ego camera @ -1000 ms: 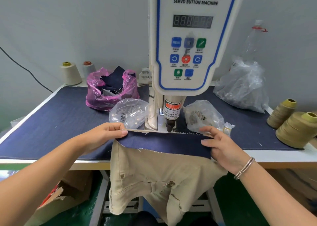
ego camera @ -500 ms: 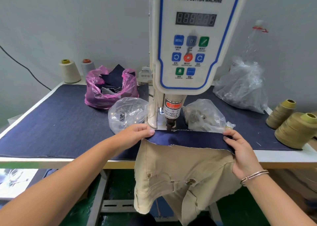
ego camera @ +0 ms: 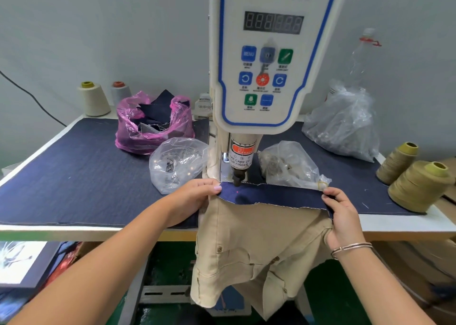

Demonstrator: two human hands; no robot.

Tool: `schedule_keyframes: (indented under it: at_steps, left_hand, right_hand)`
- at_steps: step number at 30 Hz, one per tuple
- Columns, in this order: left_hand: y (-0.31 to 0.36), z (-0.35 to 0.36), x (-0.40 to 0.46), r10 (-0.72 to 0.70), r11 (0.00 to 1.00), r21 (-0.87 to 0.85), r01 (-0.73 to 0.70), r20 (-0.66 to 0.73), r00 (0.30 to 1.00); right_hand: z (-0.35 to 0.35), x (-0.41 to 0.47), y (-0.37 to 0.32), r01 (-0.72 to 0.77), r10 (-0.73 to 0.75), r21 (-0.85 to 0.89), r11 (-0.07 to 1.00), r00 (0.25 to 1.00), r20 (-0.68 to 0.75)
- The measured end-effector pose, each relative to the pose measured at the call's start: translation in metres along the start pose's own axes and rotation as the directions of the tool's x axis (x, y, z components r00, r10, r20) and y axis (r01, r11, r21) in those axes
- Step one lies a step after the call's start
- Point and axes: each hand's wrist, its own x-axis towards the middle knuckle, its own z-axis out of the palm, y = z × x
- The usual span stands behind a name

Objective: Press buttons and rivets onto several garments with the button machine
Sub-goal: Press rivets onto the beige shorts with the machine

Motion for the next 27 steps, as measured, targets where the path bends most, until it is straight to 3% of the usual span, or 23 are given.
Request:
schedule_keyframes:
  at_steps: [18,27]
  left_hand:
    - [-0.008,0.007,0.003,0.008,1.0,-0.019,-0.01,-0.086,0.996]
    - [-0.014,-0.002,0.007,0.002,0.996,-0.092,-0.007,-0.057,0.998]
  right_hand:
    - [-0.002,0.004,0.005,-0.004,0.004,0.014,1.0,0.999,-0.04]
    - [-0.013,0.002,0.0,-0.082,0.058,0.133,0.988,0.984,0.17]
